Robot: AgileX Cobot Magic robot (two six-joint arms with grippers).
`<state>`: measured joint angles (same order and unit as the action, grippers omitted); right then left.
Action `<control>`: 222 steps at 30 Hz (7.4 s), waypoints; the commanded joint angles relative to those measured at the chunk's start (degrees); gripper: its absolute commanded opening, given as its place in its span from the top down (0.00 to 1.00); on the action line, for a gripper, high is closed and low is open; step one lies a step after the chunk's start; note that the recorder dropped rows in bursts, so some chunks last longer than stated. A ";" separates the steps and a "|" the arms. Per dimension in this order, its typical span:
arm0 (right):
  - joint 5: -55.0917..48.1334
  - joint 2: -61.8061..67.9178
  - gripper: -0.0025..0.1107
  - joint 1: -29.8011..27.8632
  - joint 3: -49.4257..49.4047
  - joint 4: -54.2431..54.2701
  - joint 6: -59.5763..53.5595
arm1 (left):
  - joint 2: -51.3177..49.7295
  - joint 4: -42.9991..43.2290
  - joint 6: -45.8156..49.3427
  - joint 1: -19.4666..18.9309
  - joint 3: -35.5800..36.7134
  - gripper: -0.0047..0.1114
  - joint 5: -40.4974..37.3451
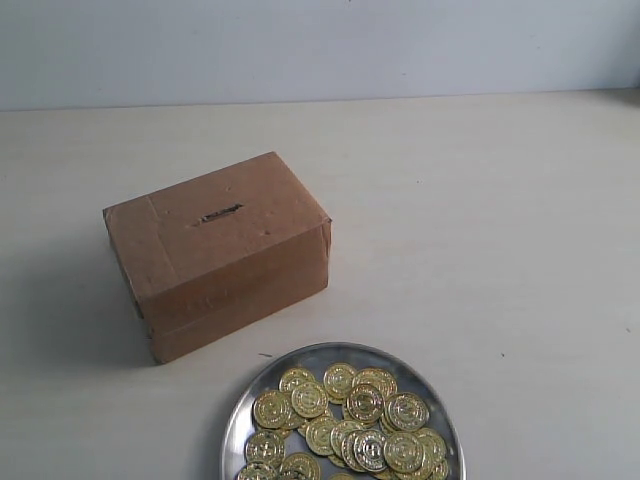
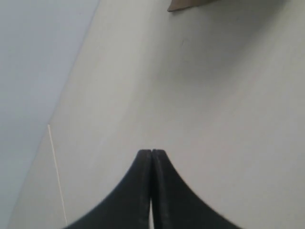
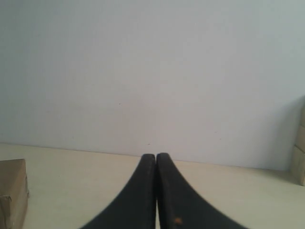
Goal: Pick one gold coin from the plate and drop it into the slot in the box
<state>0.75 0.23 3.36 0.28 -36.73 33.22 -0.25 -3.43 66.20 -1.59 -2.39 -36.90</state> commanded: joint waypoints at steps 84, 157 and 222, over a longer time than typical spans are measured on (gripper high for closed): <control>-17.61 -0.23 0.98 -0.33 -0.28 13.85 1.36 | 0.25 -1.76 -59.16 -0.17 2.39 0.96 18.29; -19.99 -0.23 0.98 -0.33 -0.28 34.08 -30.23 | 0.25 -1.65 -59.05 -0.17 2.39 0.96 16.45; -19.99 -0.23 0.98 -2.73 -0.28 34.43 -30.23 | 0.25 -1.65 -59.07 -0.17 2.39 0.96 16.53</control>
<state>-19.46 0.23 0.78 0.28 -2.54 3.25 -0.25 -4.46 7.12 -1.59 -0.21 -20.91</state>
